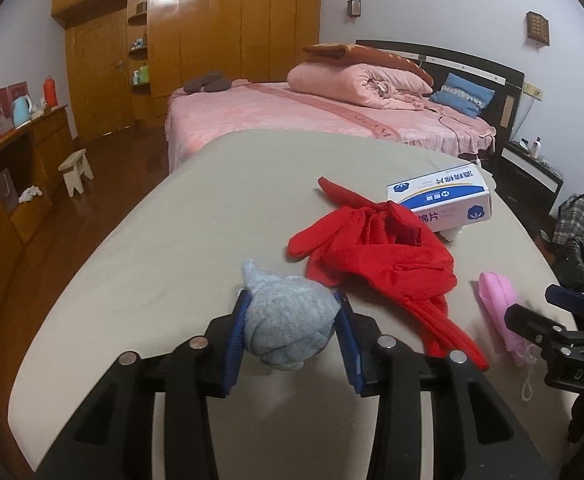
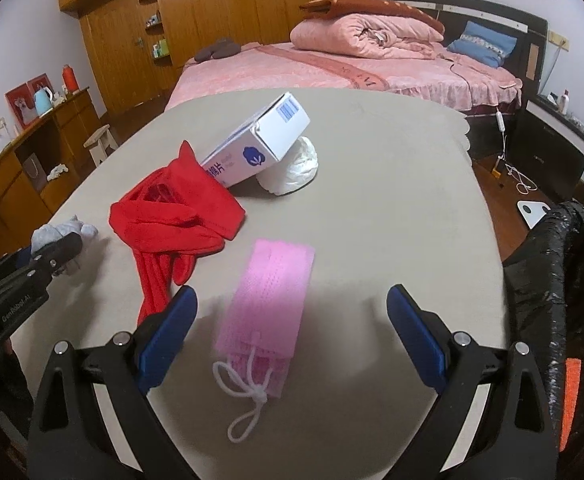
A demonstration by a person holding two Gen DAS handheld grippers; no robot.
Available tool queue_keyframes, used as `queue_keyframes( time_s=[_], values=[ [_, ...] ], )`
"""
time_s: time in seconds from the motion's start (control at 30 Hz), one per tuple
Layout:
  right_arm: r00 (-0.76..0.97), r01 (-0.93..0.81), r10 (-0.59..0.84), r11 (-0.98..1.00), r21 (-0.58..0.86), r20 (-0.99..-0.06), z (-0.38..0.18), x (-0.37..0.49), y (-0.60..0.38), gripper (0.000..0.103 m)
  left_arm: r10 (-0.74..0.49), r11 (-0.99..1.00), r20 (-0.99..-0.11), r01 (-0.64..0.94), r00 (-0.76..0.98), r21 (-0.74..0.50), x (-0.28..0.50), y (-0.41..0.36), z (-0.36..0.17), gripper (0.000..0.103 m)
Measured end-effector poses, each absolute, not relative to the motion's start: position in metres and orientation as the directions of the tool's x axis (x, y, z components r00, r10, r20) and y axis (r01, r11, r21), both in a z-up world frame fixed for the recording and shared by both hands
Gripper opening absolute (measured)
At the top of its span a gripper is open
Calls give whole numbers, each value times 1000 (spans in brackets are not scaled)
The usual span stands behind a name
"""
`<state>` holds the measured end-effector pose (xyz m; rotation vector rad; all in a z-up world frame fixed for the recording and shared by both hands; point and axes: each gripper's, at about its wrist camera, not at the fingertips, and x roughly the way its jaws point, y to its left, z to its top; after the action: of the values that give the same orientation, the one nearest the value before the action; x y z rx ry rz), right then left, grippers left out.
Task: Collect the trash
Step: 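Grasp the grey sock with the left tool while the right tool grasps the pink mask, then carry the grey sock and pink mask over the bin and release both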
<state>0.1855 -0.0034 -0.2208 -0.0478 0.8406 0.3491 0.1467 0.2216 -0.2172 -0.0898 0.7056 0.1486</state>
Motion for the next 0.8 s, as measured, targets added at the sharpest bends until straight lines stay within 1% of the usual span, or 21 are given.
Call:
queue_keyframes(
  time_s=[0.03, 0.17, 0.23, 0.27, 0.33, 0.37, 0.43, 0.47, 0.5, 0.53, 0.63, 0.8],
  values=[
    [607, -324, 285, 941, 97, -742, -222, 187, -3, 83, 105, 987, -652, -161, 751, -28, 149, 221, -218, 41],
    [578, -328, 288, 939, 106, -763, -230, 190, 2, 77, 100, 989, -659, -148, 745, -18, 150, 219, -224, 41],
    [566, -334, 291, 936, 107, -772, -233, 191, 3, 67, 96, 990, -663, -142, 742, -16, 151, 219, -225, 41],
    [562, -337, 293, 935, 109, -774, -234, 191, 4, 65, 95, 990, -664, -141, 741, -16, 151, 218, -226, 41],
    [558, -346, 303, 931, 115, -773, -234, 190, 5, 52, 92, 990, -668, -138, 738, -16, 153, 218, -227, 41],
    [554, -351, 309, 929, 120, -773, -234, 190, 5, 48, 92, 990, -670, -137, 737, -15, 153, 218, -227, 41],
    [549, -355, 317, 926, 128, -773, -233, 189, 6, 35, 91, 991, -671, -134, 736, -13, 153, 218, -228, 41],
    [547, -355, 316, 926, 126, -775, -233, 189, 5, 31, 92, 991, -671, -134, 735, -11, 154, 217, -228, 41],
    [544, -359, 322, 924, 132, -775, -232, 188, 5, 25, 92, 991, -672, -134, 735, -10, 154, 217, -228, 41],
    [541, -363, 328, 922, 137, -775, -231, 187, 5, 22, 92, 991, -671, -134, 735, -10, 153, 217, -228, 41],
    [537, -371, 343, 916, 149, -771, -228, 186, 5, 19, 92, 991, -672, -135, 735, -11, 154, 217, -228, 41],
    [555, -370, 357, 915, 162, -751, -215, 182, 0, 19, 91, 991, -658, -131, 747, -12, 151, 215, -222, 41]
  ],
)
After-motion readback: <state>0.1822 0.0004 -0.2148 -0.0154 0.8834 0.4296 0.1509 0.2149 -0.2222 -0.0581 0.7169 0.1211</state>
